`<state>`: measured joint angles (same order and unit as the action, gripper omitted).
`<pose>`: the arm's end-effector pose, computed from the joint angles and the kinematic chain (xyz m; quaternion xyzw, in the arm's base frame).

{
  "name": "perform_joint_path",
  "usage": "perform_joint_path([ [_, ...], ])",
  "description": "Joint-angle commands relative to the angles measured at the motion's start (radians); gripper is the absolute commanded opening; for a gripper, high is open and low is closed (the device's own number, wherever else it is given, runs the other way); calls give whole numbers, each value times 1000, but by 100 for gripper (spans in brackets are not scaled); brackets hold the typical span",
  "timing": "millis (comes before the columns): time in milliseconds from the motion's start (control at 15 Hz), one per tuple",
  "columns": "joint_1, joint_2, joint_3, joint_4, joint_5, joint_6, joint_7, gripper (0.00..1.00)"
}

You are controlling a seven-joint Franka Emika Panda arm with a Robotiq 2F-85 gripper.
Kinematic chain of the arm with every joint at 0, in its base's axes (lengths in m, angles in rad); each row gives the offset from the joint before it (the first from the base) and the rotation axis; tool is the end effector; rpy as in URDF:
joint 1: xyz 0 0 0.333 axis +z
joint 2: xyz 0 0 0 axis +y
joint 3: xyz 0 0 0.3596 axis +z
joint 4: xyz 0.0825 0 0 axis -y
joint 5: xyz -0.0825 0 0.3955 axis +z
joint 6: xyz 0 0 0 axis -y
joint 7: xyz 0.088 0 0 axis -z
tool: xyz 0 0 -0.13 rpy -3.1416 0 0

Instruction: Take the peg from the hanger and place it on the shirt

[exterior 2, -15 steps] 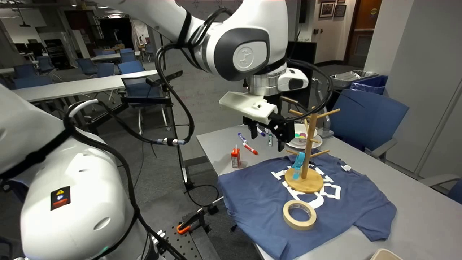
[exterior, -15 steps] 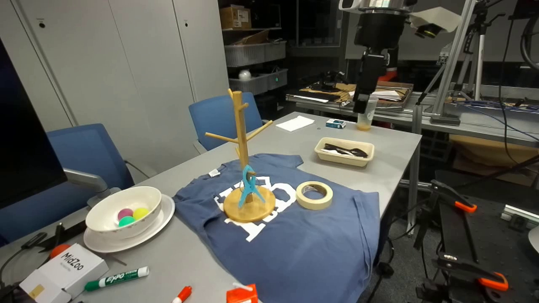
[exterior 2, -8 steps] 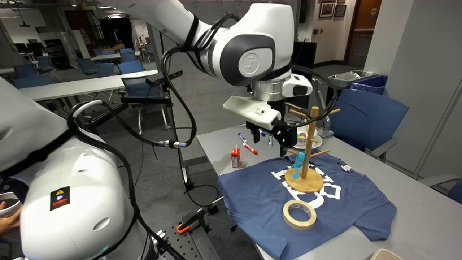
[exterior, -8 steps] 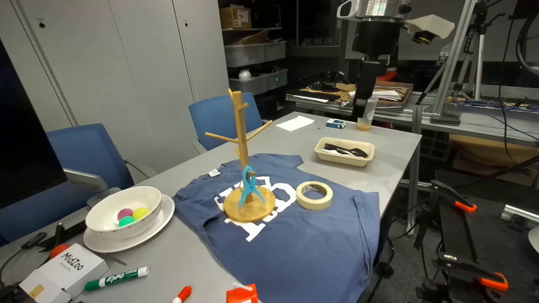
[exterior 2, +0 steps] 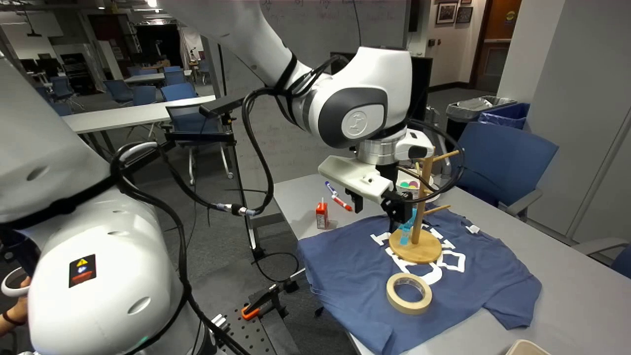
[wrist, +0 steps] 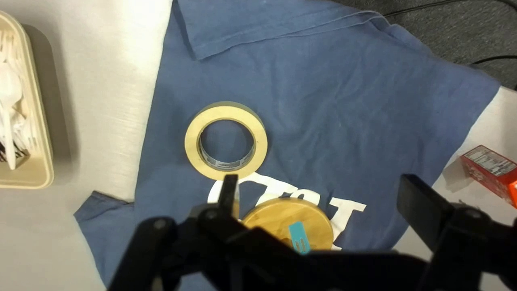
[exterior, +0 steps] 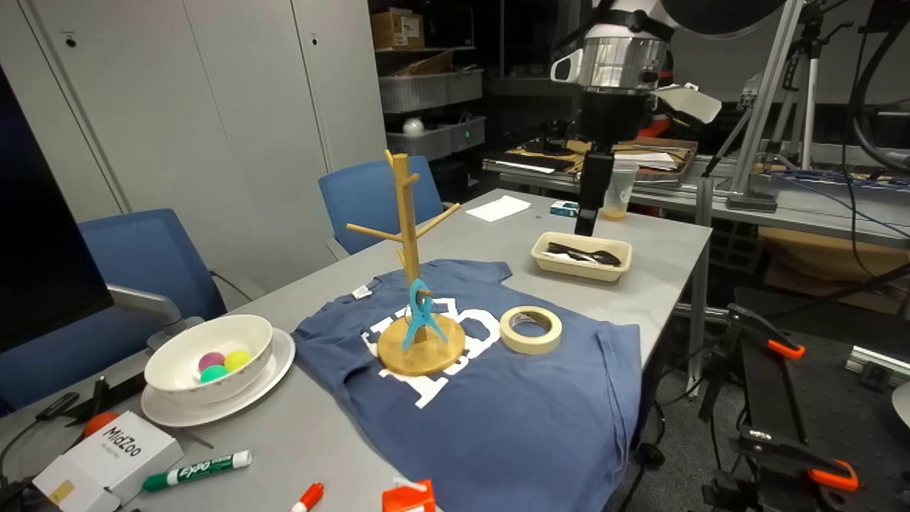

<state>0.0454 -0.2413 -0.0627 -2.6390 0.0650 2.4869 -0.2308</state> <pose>0.4219 -0.0061 0.3449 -0.9952 -0.0822 -0.0473 0.0227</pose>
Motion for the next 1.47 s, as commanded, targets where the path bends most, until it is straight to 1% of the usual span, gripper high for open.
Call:
perform_joint_path([
  [0,26,92,-16,27,103,76,-84,100],
  [333,35,216,6,60,220,185,-161,100],
  [467,33,263,29,87,241,217,-186,100],
  [733,22,319,91,137,195,262,-189,100],
  [867,18,303,115,137,167,292,-184,100],
  [933,7,301,115,123,177,259,-154,100],
  [1067,9,303,128,133,174,273,-156,100],
  [1333,9,303,128,134,173,274,-158,100],
  [1400,2,320,130,149,203,263,-184,100],
])
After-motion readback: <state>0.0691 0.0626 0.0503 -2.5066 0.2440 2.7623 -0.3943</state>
